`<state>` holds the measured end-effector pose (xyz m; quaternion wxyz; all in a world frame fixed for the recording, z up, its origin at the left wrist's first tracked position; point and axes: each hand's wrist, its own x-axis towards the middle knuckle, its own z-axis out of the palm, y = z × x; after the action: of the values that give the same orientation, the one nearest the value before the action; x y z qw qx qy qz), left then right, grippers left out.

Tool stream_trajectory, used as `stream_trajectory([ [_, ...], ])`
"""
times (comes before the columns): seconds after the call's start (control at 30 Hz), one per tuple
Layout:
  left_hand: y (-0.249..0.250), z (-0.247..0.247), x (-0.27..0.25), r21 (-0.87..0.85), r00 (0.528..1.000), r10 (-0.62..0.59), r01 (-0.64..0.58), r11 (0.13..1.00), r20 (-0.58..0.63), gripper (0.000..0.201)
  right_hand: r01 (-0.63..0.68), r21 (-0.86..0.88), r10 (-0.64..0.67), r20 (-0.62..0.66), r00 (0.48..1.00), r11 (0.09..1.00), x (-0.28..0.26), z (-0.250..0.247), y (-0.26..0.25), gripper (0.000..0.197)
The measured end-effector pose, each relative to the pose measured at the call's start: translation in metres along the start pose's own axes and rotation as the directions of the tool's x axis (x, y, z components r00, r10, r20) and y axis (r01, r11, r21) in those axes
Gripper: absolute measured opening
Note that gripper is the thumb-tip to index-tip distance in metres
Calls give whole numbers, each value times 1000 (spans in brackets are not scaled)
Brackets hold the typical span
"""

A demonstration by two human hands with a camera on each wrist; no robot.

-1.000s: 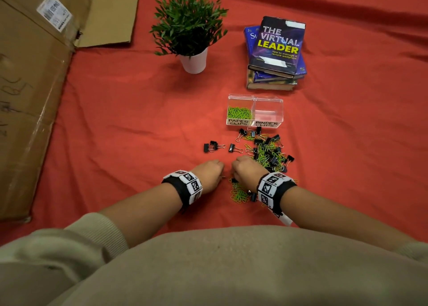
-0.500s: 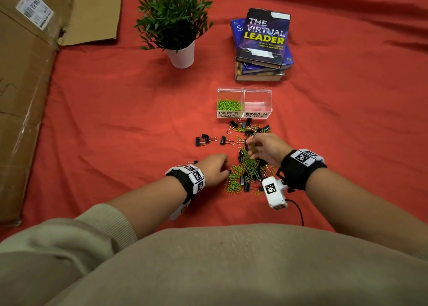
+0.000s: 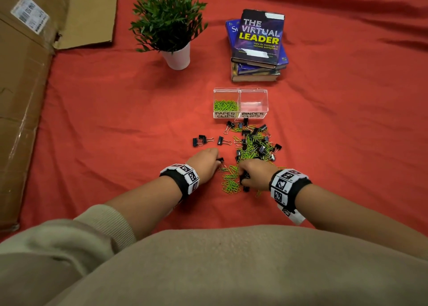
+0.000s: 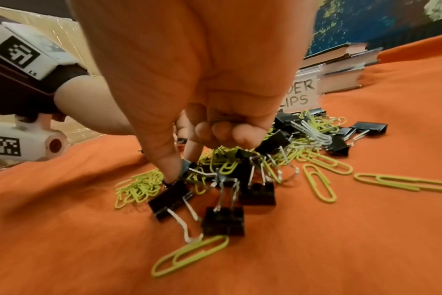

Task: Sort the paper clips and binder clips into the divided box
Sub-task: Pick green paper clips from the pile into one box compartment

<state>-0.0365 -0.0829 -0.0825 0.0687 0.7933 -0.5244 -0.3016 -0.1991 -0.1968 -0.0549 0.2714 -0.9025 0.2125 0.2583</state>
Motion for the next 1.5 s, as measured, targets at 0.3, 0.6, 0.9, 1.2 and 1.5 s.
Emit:
stream_trajectory([
  [0.3,22,0,-13,131,999,49,-49,990,8,46,17,2,-17,-126,992,1000,14,-13,-5,25],
  [0.6,30,11,-15,186,999,5,-14,982,47,48,91,-233,-119,-110,987,968,13,3,-11,32],
  [0.9,29,10,-12,338,988,93,-130,932,123,33,44,-185,-60,-81,995,982,15,8,-14,28],
  [1.2,26,14,-11,409,978,93,-163,898,187,28,-98,318,101,9,995,943,25,-47,-4,21],
  [1.5,23,6,-14,421,950,191,-282,862,247,26,-68,690,233,-148,961,721,75,-137,1,18],
])
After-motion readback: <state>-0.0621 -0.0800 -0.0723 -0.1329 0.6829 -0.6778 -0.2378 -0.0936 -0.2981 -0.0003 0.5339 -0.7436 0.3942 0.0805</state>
